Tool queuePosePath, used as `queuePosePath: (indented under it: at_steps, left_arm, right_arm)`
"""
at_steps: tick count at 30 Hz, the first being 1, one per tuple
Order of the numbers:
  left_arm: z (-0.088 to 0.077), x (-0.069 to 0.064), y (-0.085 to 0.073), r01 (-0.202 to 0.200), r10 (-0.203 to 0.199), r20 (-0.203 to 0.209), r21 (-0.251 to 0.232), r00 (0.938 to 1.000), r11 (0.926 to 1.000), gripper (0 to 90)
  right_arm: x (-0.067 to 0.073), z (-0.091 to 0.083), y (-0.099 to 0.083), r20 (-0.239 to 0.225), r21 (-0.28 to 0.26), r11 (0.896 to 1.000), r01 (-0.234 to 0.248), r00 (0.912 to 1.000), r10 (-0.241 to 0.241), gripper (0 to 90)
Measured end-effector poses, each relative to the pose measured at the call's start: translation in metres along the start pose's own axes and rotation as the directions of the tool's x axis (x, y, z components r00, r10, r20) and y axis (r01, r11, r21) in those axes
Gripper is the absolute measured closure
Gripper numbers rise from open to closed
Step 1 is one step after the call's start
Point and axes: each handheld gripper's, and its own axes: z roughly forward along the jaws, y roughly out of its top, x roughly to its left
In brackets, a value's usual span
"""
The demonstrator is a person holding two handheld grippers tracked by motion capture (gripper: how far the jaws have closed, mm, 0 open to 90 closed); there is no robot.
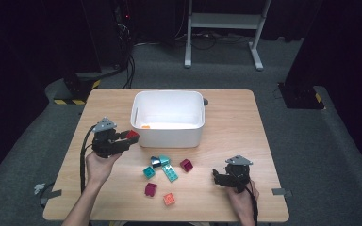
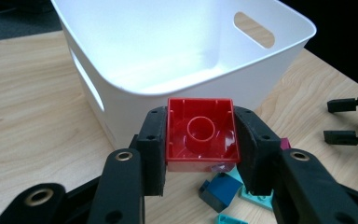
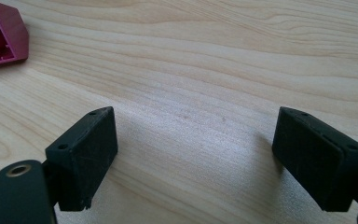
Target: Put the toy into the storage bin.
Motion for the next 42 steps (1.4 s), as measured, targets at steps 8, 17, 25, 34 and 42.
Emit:
queuePosePath:
  at_steps: [8,17,25,34,42]
  left_arm:
    - [0.0,0.002,0.016,-0.008,0.008,0.012,0.003,0.9999,1.0,58.4]
    - [0.006,0.003,0.034,-0.015,0.015,0.017,-0.001,0.9997,0.9999,58.4]
    - [0.013,0.007,0.041,-0.007,0.007,0.019,0.0,0.9998,1.0,58.4]
    - [0.023,0.008,0.054,-0.01,0.01,0.018,0.008,0.9998,0.9999,58.4]
    - [0.038,0.005,0.064,-0.044,0.044,-0.005,0.026,0.999,0.9987,58.4]
  right_arm:
    - [0.0,0.0,0.0,0.0,0.0,1.0,0.0,1.0,0.0,13.7]
    - [0.0,0.0,0.0,0.0,0.0,1.0,0.0,1.0,0.0,13.7]
    - [0.0,0.0,0.0,0.0,0.0,1.0,0.0,1.0,0.0,13.7]
    - [0.0,0.0,0.0,0.0,-0.001,1.0,0.002,1.0,-0.002,13.7]
    - [0.0,0.0,0.0,0.0,0.001,1.0,0.0,1.0,0.0,13.7]
